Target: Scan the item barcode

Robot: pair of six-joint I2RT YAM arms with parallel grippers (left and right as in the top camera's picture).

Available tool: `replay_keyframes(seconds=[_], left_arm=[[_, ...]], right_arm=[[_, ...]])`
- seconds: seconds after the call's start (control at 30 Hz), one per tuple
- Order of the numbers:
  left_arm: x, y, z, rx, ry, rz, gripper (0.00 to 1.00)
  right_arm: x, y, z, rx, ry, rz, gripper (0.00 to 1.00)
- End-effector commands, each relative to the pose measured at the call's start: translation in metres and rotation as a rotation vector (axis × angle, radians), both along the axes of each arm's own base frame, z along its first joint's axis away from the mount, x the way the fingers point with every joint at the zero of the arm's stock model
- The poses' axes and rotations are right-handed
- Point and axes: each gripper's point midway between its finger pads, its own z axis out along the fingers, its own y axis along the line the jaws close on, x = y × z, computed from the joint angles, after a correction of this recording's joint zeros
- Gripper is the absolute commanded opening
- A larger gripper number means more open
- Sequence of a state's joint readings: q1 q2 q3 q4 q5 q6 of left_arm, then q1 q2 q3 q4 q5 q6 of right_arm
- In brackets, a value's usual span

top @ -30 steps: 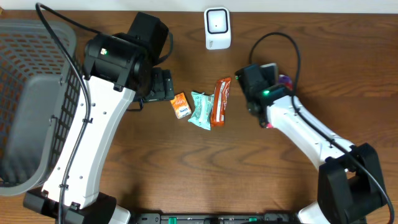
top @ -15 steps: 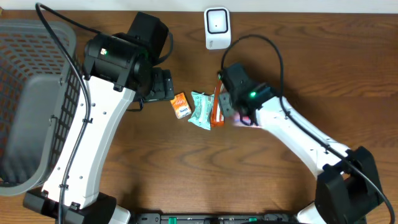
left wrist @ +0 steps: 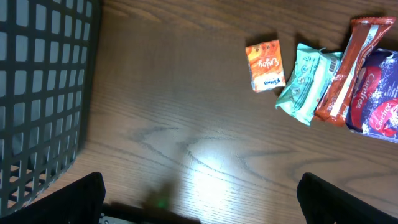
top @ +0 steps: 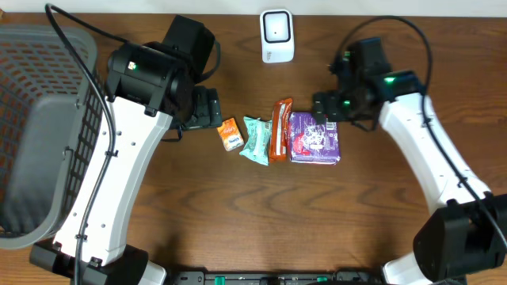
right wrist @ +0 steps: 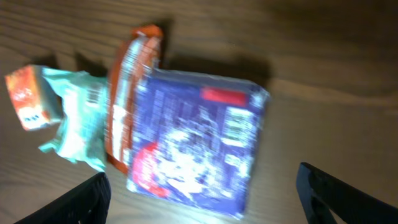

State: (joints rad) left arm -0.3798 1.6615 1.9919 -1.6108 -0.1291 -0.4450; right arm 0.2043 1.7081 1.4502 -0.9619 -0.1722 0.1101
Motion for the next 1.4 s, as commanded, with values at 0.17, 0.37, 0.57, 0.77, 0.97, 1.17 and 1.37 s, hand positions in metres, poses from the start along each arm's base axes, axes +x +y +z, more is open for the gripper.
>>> replay_keyframes(seconds=[0.17,0.37,0.57,0.77,0.97,1.17,1.37], left_arm=[[-0.010,0.005,0.000,0.015,0.037,0.007,0.98],[-0.010,0.005,0.000,0.015,0.037,0.007,0.98],[-0.010,0.005,0.000,0.015,0.037,0.007,0.98],[-0.010,0.005,0.000,0.015,0.037,0.007,0.98],[-0.010,0.005,0.000,0.015,0.037,0.007,0.98],[-0.010,0.005,0.000,0.015,0.037,0.007,0.98],[-0.010,0.005,0.000,0.015,0.037,0.007,0.98]], right_arm=[[-0.032,-0.006,-0.033,0.236,0.124,0.080,0.92],[-0.044,-0.001,-0.075,0.304,0.149,0.014,0.84],[-0.053,-0.001,-0.107,0.327,0.140,-0.035,0.82],[-0.056,-0.001,-0.111,0.336,0.150,-0.057,0.23],[-0.033,-0.002,-0.084,0.327,0.122,-0.081,0.01],[-0.013,-0.047,-0.045,-0.043,0.085,-0.172,0.01],[-0.020,-0.107,-0.005,-0.604,-0.018,-0.386,0.01]])
